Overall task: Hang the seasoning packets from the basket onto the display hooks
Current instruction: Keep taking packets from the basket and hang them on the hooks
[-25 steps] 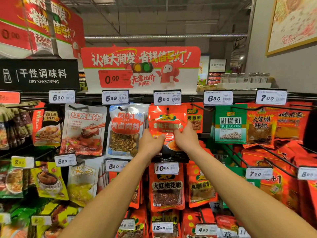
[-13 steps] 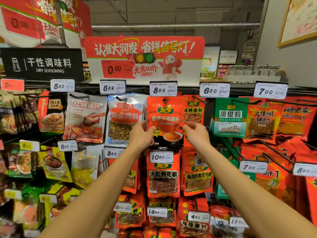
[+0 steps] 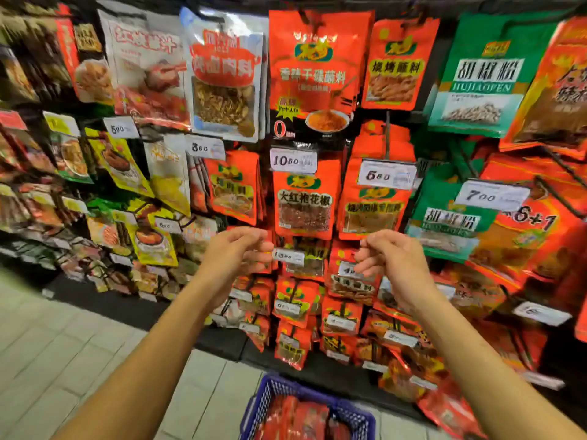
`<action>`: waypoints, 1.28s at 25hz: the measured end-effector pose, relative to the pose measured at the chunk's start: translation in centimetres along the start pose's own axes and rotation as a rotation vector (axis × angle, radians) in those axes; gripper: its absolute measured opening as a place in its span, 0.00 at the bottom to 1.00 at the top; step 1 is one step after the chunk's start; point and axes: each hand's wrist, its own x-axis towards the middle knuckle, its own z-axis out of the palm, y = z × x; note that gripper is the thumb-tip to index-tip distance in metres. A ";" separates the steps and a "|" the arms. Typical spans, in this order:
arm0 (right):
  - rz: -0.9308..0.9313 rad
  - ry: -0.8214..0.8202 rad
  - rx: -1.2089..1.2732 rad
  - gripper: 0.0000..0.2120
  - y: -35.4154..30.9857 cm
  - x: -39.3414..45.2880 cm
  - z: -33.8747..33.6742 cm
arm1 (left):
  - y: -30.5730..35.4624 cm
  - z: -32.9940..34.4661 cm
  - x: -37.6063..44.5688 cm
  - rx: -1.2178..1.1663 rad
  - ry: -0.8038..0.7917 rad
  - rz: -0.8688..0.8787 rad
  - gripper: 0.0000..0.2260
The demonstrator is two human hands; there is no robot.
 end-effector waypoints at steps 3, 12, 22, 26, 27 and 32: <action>0.201 0.020 -0.033 0.13 8.7 -1.3 -1.1 | -7.7 0.5 -1.9 0.026 0.073 -0.233 0.08; 0.728 0.079 -0.241 0.14 36.2 -7.9 -0.4 | -33.0 1.1 -4.2 0.112 0.137 -0.794 0.07; 0.816 -0.341 -0.865 0.15 72.3 -14.8 3.5 | -67.3 -2.2 -6.0 0.157 0.130 -1.118 0.08; 0.539 -0.582 -1.174 0.17 82.6 -12.3 5.7 | -75.0 -3.4 -5.8 0.190 0.135 -1.161 0.07; 0.474 -0.591 -1.229 0.23 84.8 -11.3 6.3 | -76.6 -3.4 -5.8 0.199 0.120 -1.160 0.08; 0.394 -0.787 -1.439 0.40 90.2 -8.5 8.5 | -80.6 -2.9 -6.3 0.140 0.094 -1.221 0.10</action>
